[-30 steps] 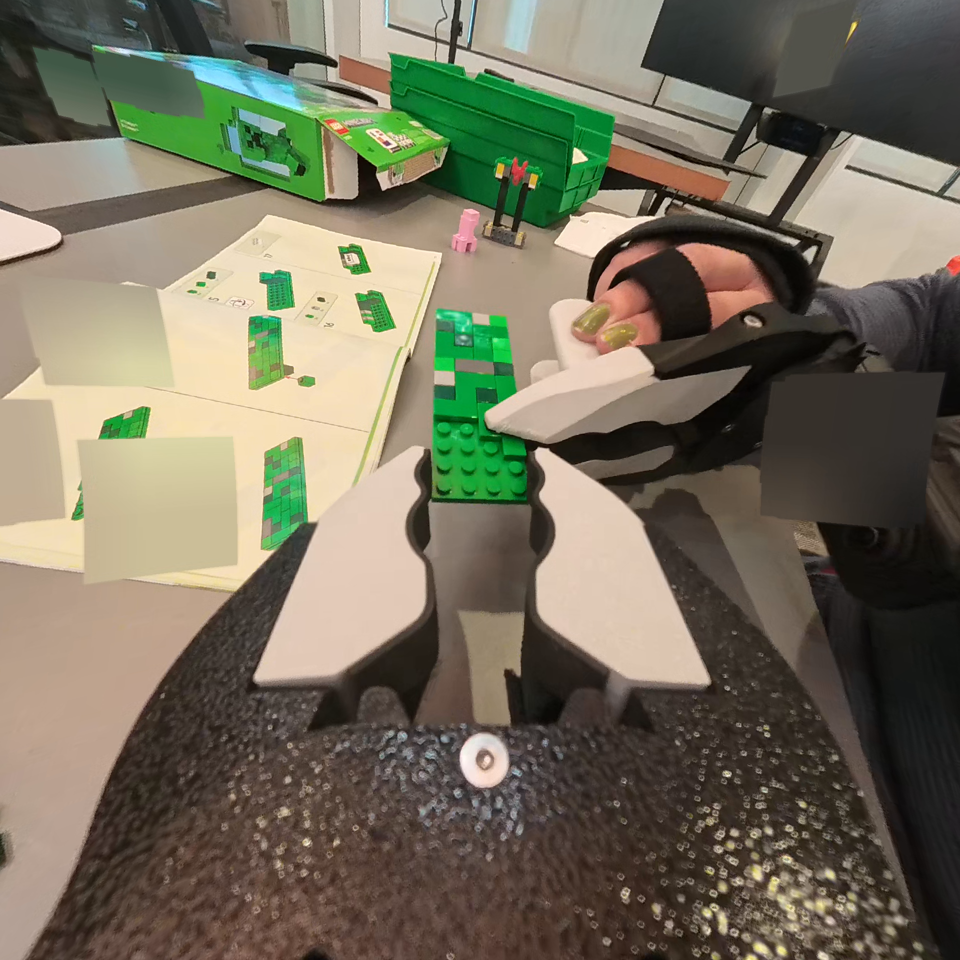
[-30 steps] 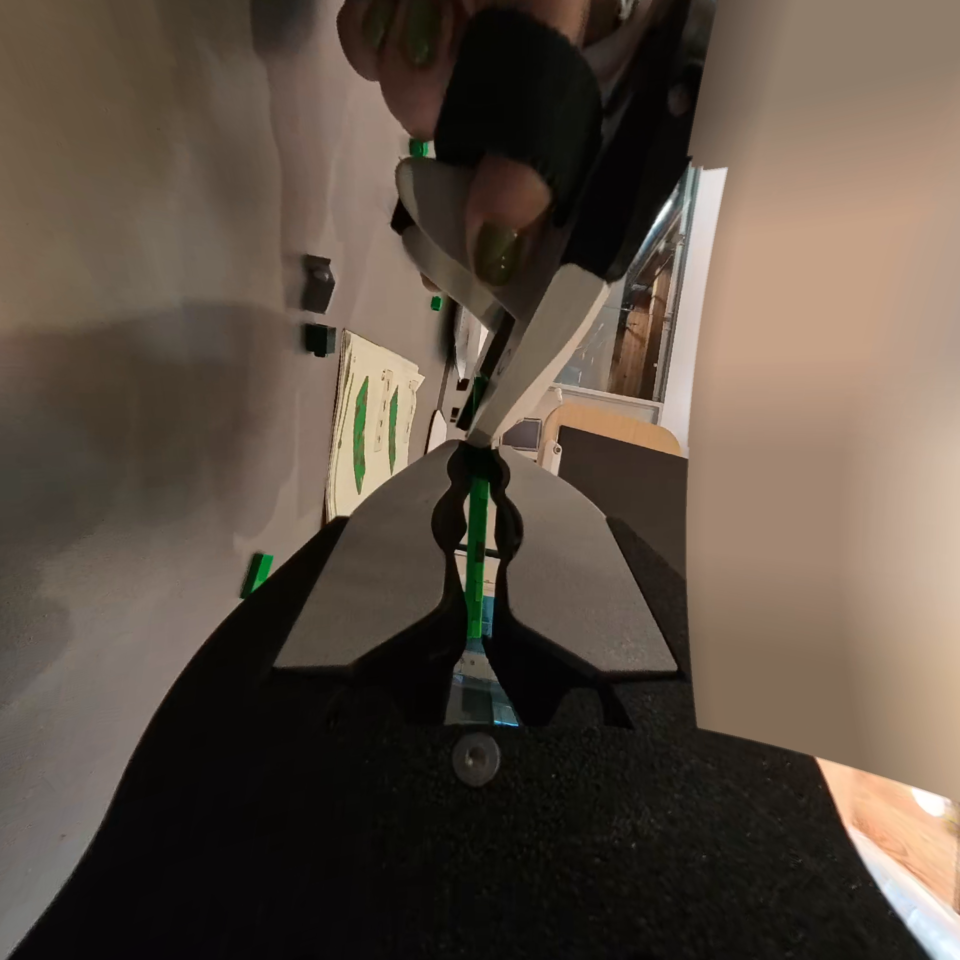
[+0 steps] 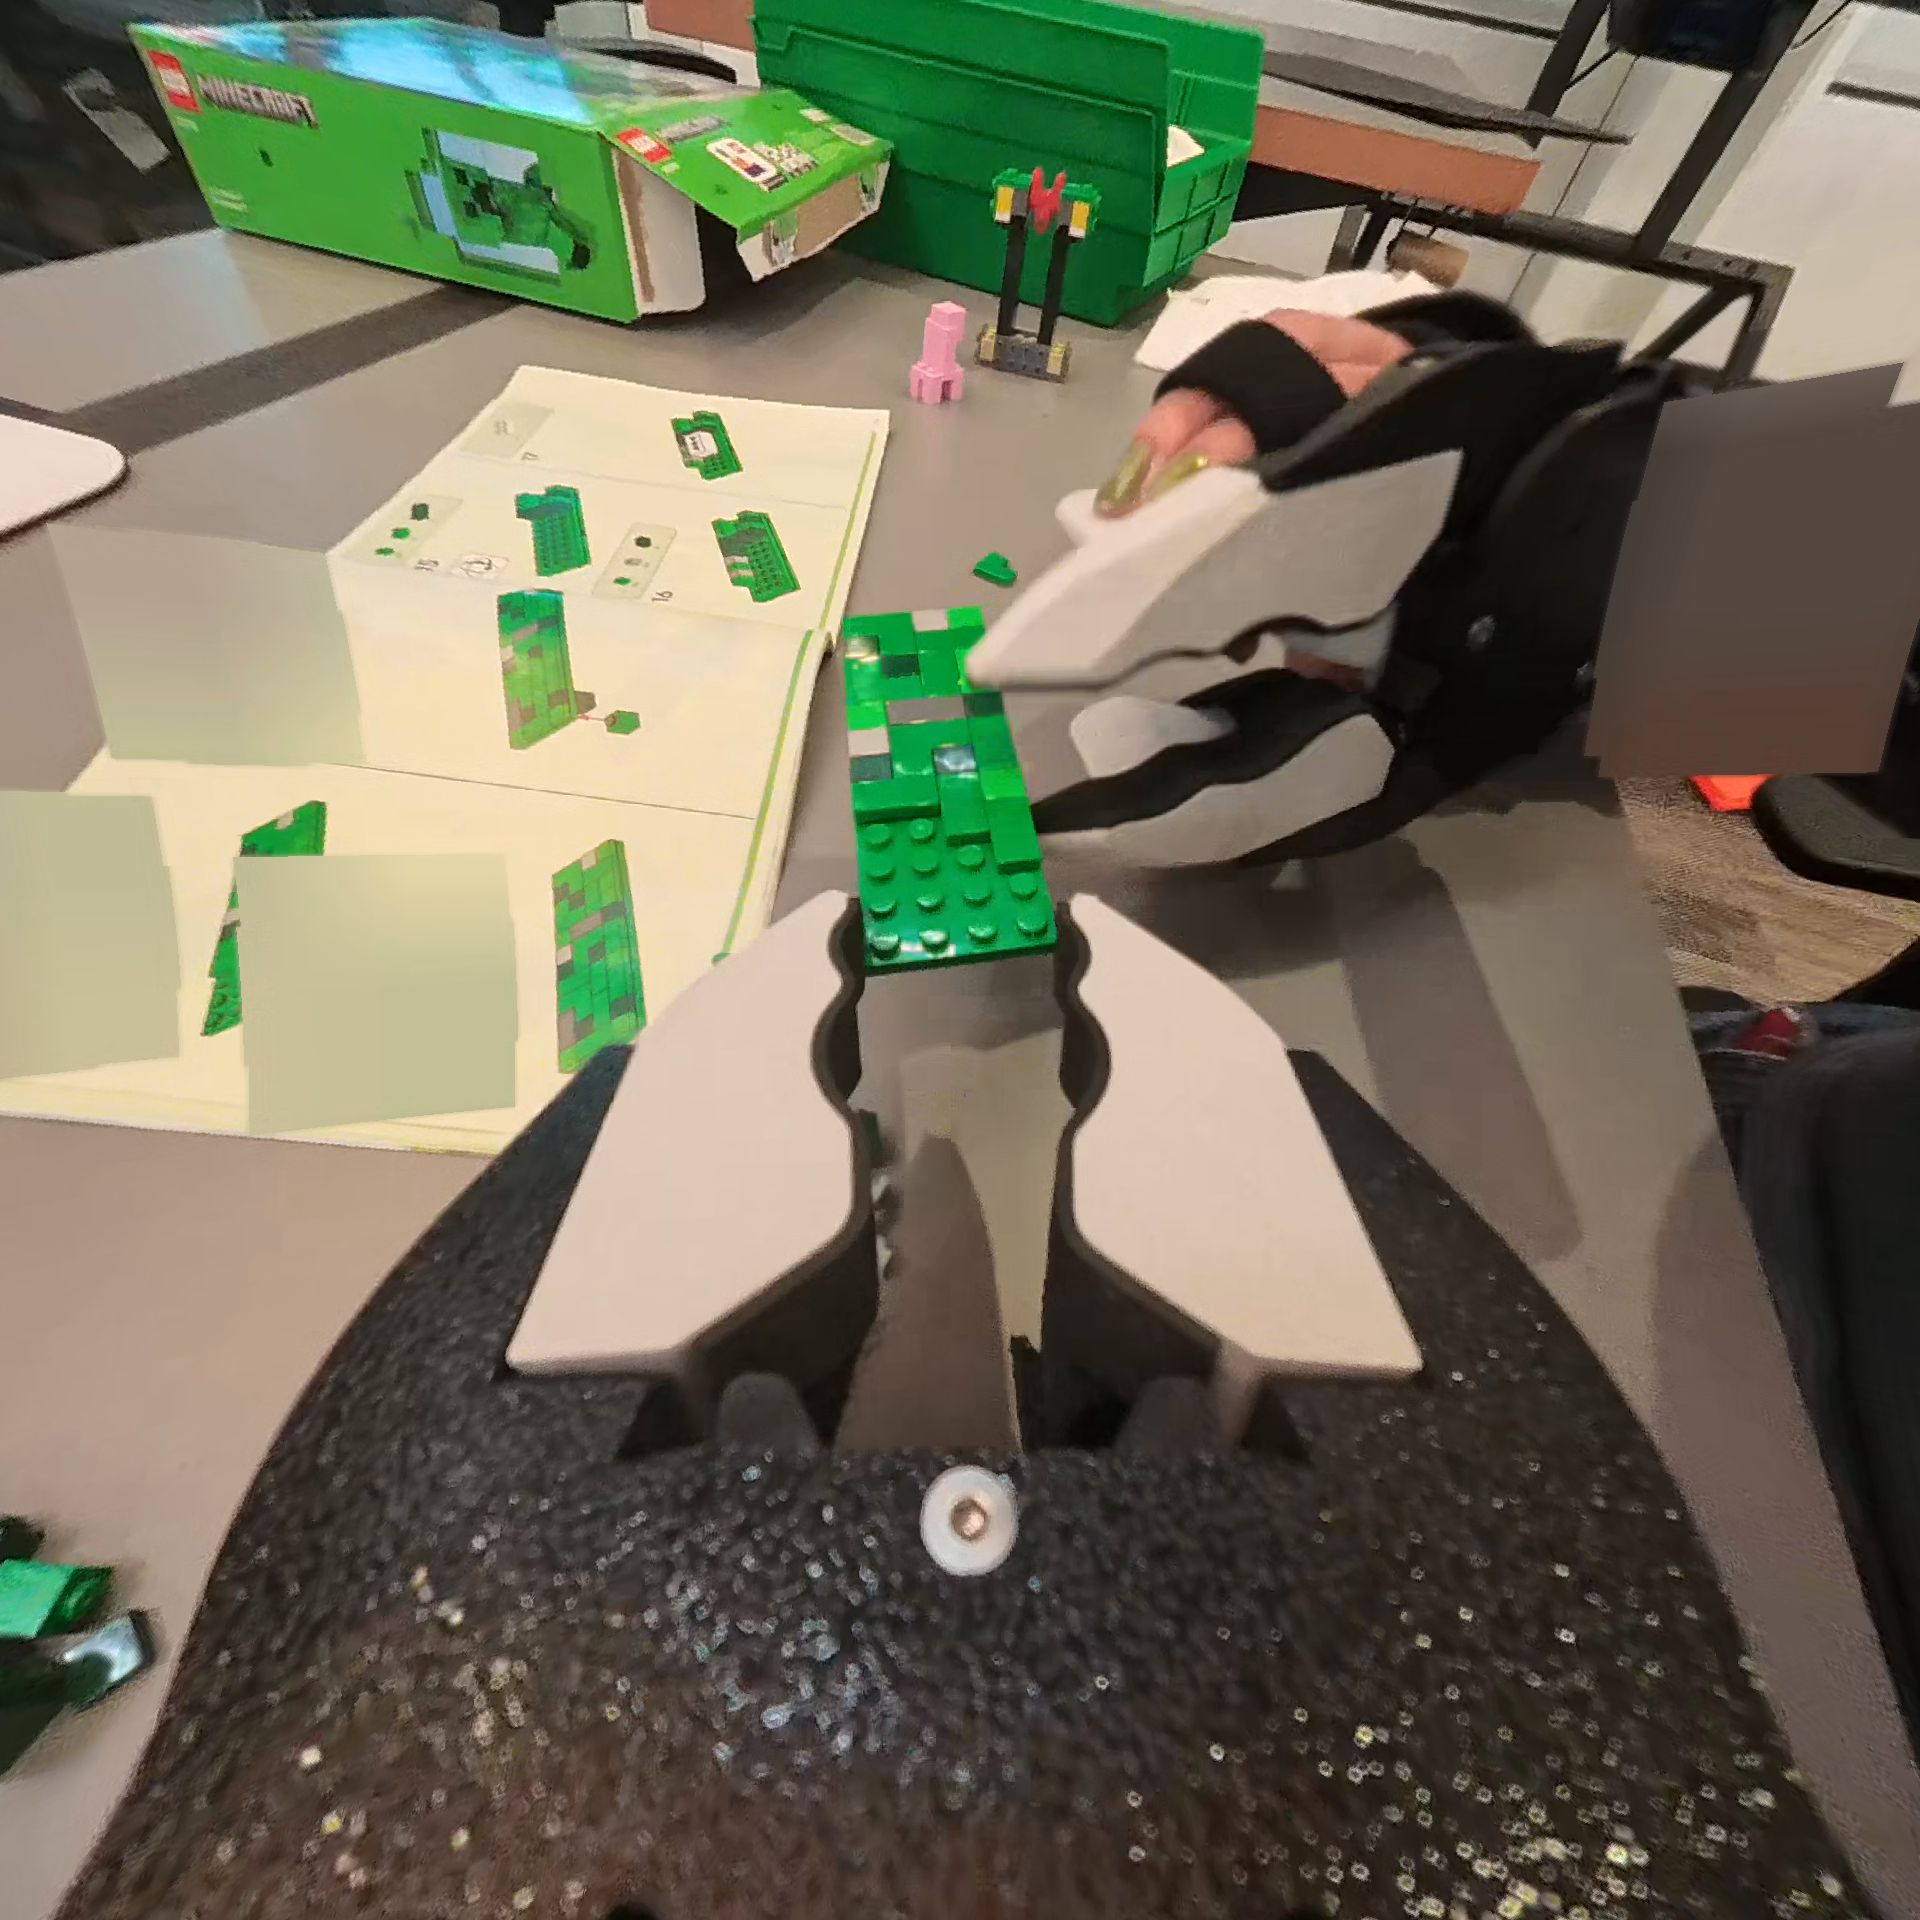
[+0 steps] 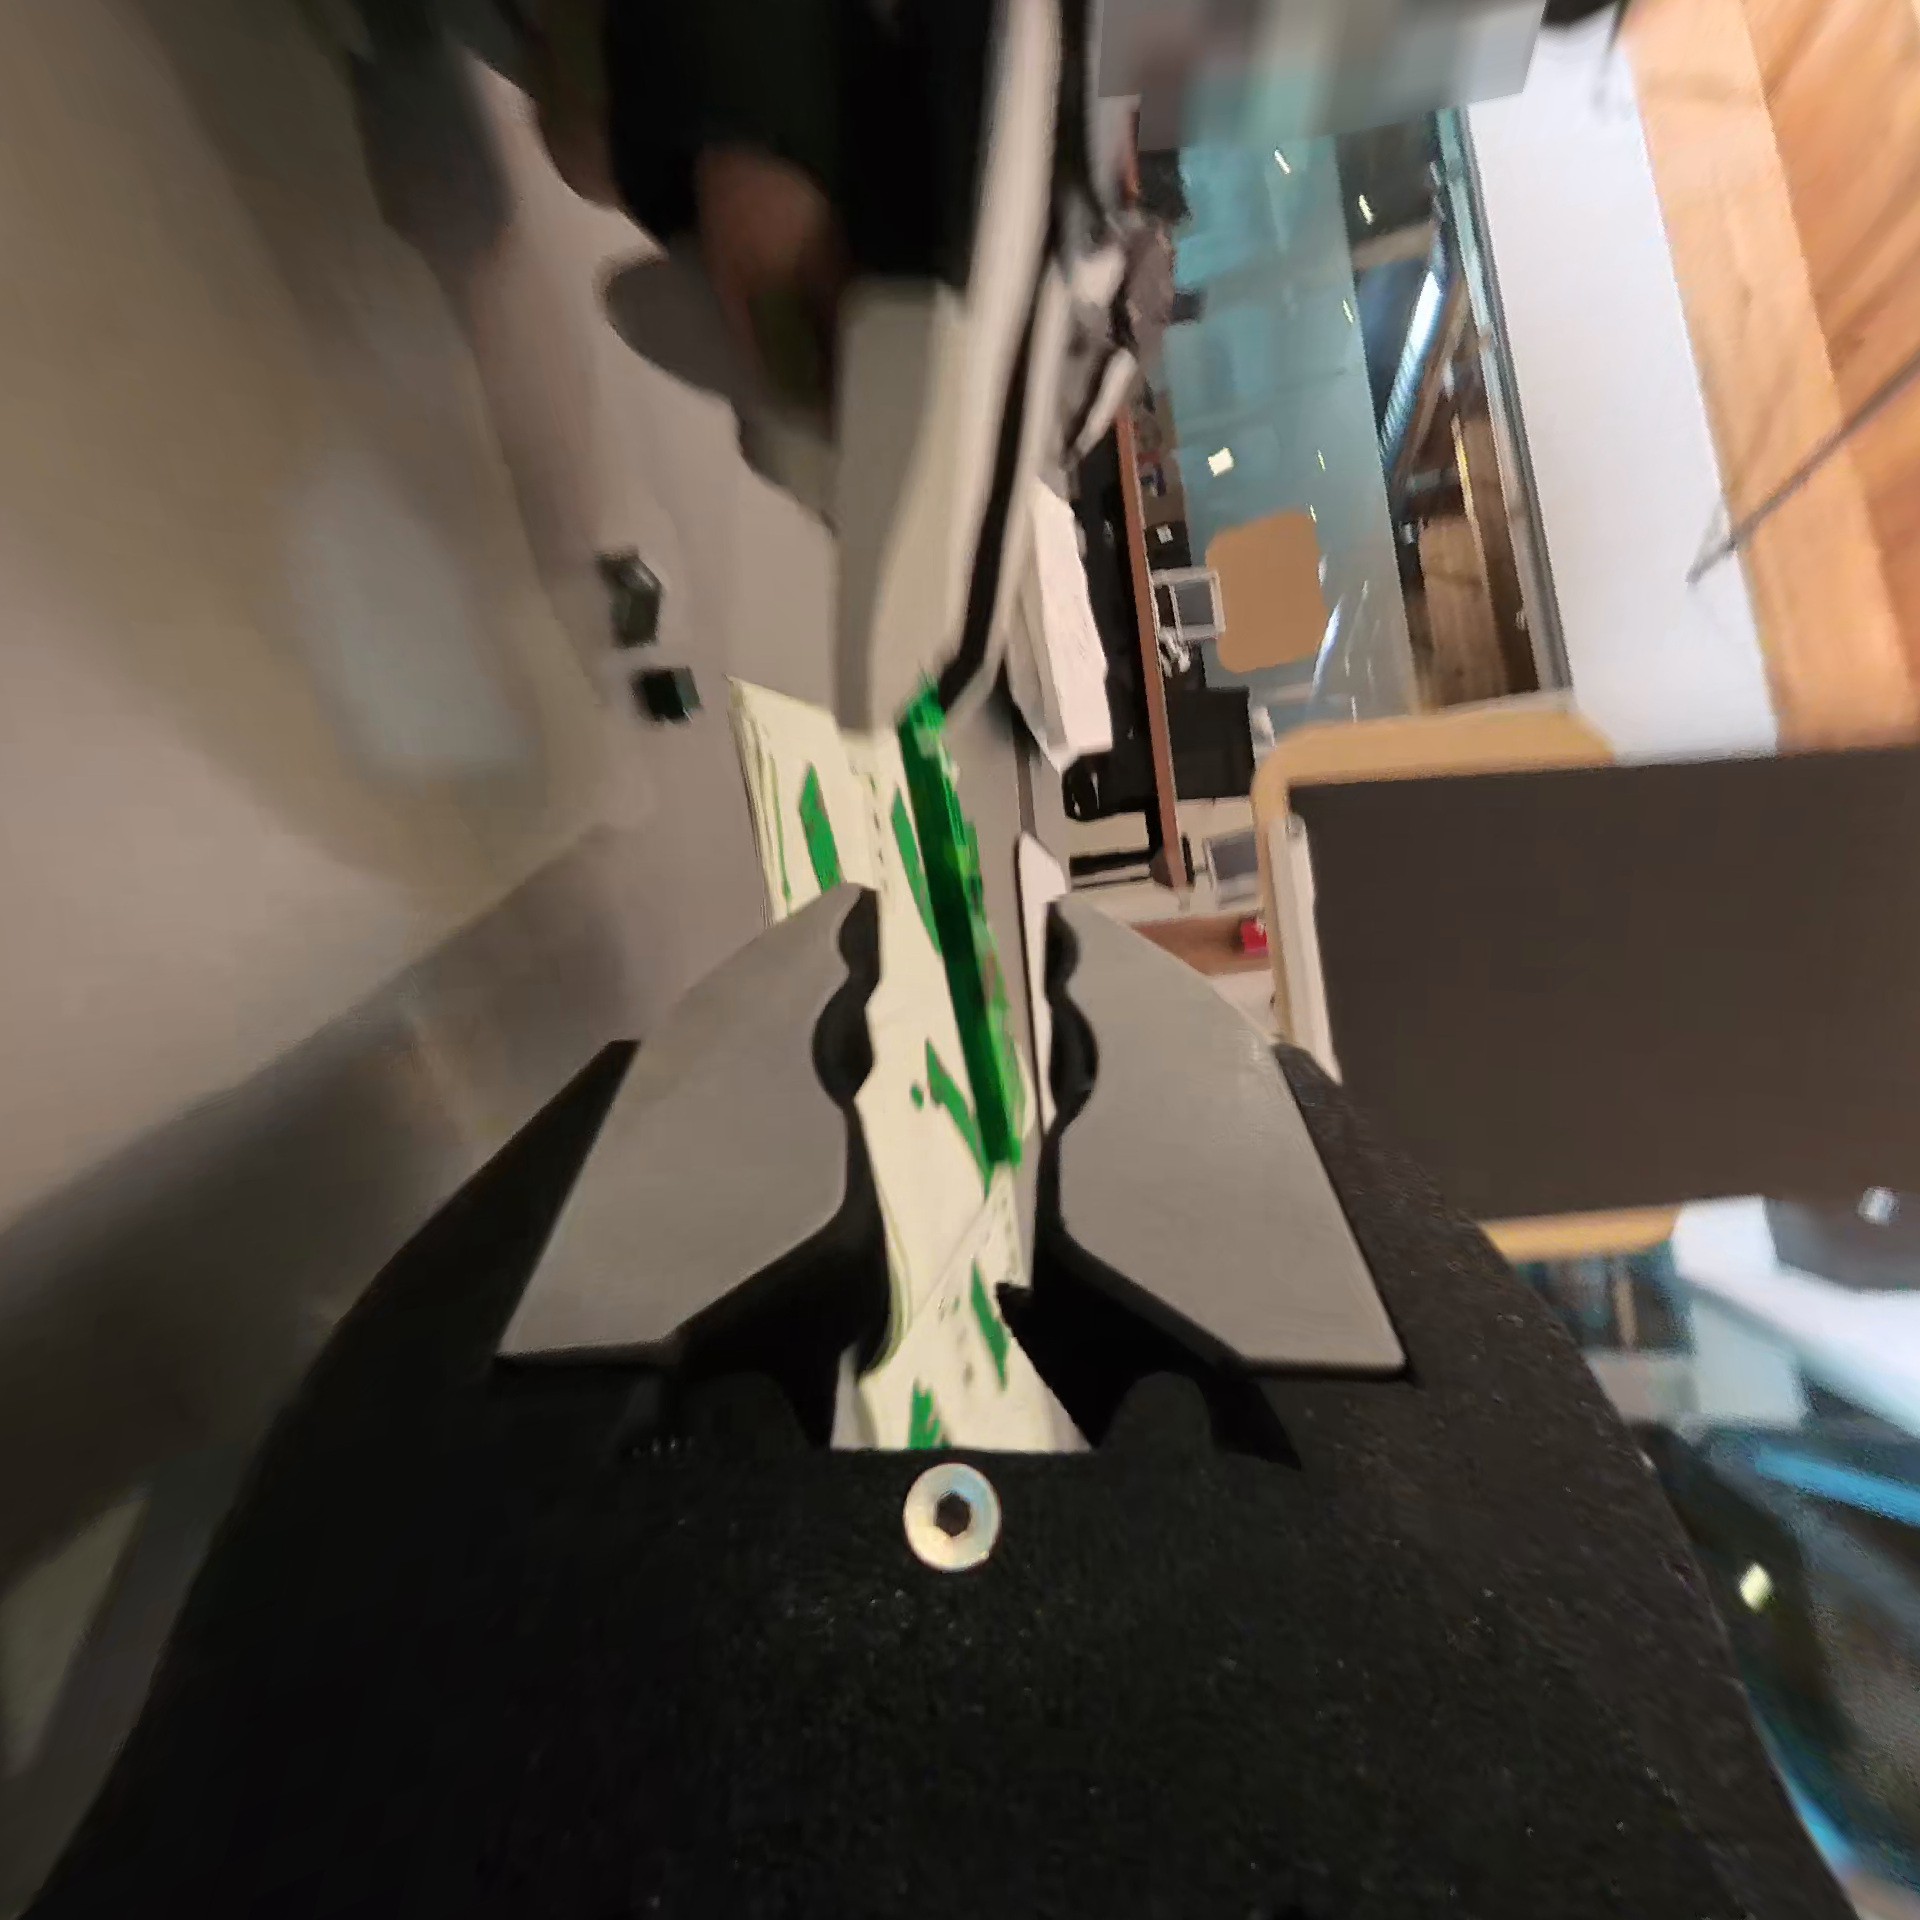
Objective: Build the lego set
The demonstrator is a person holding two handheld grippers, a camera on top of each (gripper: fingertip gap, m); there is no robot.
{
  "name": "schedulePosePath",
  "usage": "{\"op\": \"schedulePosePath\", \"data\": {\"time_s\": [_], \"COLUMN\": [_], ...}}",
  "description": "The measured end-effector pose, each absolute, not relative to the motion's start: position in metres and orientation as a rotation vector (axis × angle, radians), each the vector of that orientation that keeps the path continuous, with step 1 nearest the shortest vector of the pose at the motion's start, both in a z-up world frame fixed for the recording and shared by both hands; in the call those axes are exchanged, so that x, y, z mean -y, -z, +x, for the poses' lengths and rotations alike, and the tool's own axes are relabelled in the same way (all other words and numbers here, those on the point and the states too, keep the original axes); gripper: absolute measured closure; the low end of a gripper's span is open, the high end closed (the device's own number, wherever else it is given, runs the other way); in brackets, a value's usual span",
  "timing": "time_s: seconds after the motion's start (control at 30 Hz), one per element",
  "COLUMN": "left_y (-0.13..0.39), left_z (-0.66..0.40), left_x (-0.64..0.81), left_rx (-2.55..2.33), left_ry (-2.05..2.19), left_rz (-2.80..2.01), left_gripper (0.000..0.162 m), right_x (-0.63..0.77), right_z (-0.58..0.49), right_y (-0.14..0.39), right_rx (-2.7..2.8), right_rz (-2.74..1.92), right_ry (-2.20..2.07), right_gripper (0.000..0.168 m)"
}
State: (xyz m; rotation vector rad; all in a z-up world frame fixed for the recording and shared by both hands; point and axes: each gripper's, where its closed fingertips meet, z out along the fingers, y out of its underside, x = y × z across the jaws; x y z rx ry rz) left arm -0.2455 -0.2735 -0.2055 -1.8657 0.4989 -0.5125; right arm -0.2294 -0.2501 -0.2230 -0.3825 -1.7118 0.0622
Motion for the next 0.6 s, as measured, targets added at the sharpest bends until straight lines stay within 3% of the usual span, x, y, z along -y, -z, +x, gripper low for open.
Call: {"op": "schedulePosePath", "data": {"time_s": [0.2, 0.6], "left_y": [0.2, 0.209], "left_z": [-0.245, -0.235], "left_x": [0.275, 0.273], "left_rx": [-0.528, -0.621], "left_ry": [0.506, 0.473], "left_rz": [-1.808, -1.842], "left_gripper": [0.127, 0.127], "right_x": [0.197, 0.13], "right_z": [-0.201, -0.169], "right_y": [0.213, 0.186], "right_rx": [1.523, 1.171], "right_rz": [-0.724, -1.193], "right_ry": [-0.195, -0.649], "right_gripper": [0.135, 0.152]}}
